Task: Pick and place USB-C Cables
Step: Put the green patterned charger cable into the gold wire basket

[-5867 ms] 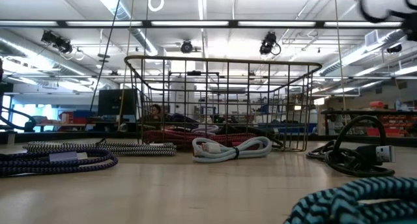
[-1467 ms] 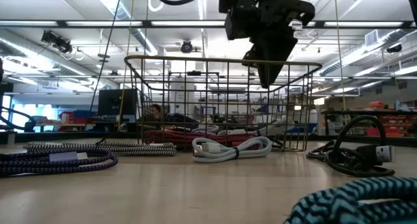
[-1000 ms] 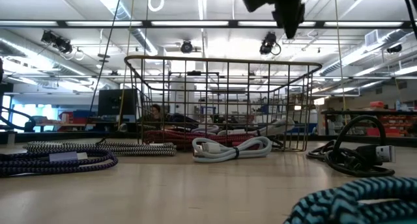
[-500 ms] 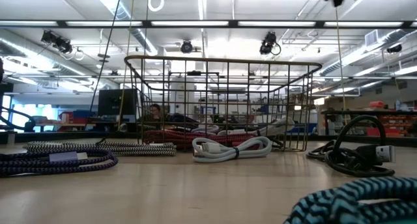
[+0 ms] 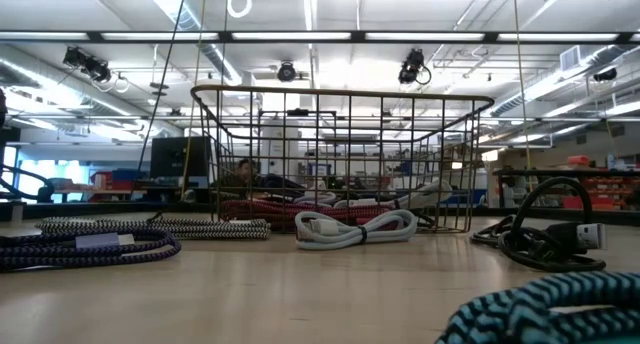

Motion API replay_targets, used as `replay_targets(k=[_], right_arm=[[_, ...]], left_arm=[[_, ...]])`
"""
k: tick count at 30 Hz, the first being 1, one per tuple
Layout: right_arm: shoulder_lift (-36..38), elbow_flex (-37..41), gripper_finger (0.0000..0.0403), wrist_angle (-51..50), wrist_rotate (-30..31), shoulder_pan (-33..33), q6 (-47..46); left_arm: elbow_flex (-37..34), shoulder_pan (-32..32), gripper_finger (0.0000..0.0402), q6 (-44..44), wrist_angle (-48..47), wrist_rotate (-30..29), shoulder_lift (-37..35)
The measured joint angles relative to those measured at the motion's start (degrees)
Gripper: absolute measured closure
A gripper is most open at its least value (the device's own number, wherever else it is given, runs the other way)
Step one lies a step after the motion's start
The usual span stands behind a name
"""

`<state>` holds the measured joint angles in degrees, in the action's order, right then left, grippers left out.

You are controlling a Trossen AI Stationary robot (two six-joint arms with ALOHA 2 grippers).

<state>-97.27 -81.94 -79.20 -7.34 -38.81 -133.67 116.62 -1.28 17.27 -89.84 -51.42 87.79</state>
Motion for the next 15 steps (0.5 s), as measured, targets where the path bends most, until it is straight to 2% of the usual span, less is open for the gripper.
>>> replay_targets(k=[4, 7, 15], right_arm=[[-0.01, 7.10, 0.0199, 9.46, -4.13, -1.41, -1.78], [-0.04, 12.56, 0.0188, 15.16, -4.98, -1.37, -2.32], [-0.04, 24.35, 0.0187, 26.74, -6.78, -1.02, -3.18]], left_arm=[[0.00, 0.00, 0.0390, -0.29, 0.02, 0.00, 0.00], [0.00, 0.00, 0.0390, -0.36, 0.02, 0.00, 0.00], [0.00, 0.00, 0.0390, 0.06, 0.04, 0.66, 0.00]])
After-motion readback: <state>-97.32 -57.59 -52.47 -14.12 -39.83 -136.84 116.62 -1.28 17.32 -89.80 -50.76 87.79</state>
